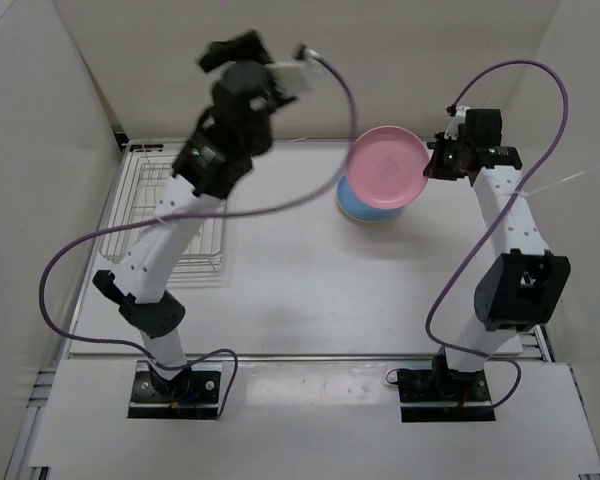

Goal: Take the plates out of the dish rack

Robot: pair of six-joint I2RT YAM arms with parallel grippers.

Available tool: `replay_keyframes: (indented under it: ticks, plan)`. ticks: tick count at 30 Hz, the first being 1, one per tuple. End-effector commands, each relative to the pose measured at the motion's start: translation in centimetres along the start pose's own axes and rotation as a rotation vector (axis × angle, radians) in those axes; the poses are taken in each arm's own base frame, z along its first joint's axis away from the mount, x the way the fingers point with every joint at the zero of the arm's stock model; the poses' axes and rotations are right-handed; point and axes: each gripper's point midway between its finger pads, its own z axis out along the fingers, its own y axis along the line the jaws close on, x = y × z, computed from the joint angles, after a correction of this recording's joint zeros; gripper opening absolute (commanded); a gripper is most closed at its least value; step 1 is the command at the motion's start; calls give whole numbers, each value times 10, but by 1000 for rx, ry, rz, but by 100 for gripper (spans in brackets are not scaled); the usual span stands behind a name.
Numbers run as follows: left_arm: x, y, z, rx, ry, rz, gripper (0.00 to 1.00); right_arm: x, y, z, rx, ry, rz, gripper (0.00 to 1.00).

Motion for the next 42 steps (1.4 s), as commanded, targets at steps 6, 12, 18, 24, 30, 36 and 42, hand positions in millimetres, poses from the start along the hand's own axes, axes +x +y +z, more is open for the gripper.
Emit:
replay_keyframes:
  ticks: [6, 12, 18, 24, 30, 36, 42]
  plan:
    - [247, -23, 32, 25, 518, -533, 100, -33, -28, 57, -13, 37, 171, 0]
    - [286, -75, 25, 230, 506, -1058, 100, -31, -34, 89, -35, 72, 162, 0]
    - [263, -100, 13, 365, 427, -1212, 100, -17, -32, 115, -86, 117, 167, 0]
    - [247, -69, -10, 334, 341, -1233, 100, 4, -46, 143, -53, 164, 172, 0]
    - [244, -47, -34, 283, 305, -1222, 100, 8, -44, 157, -69, 176, 161, 0]
    - [247, -52, -39, 292, 312, -1217, 100, 8, -41, 163, -67, 179, 152, 0]
    - [246, -53, -44, 303, 303, -1224, 100, 21, -37, 174, -82, 212, 157, 0]
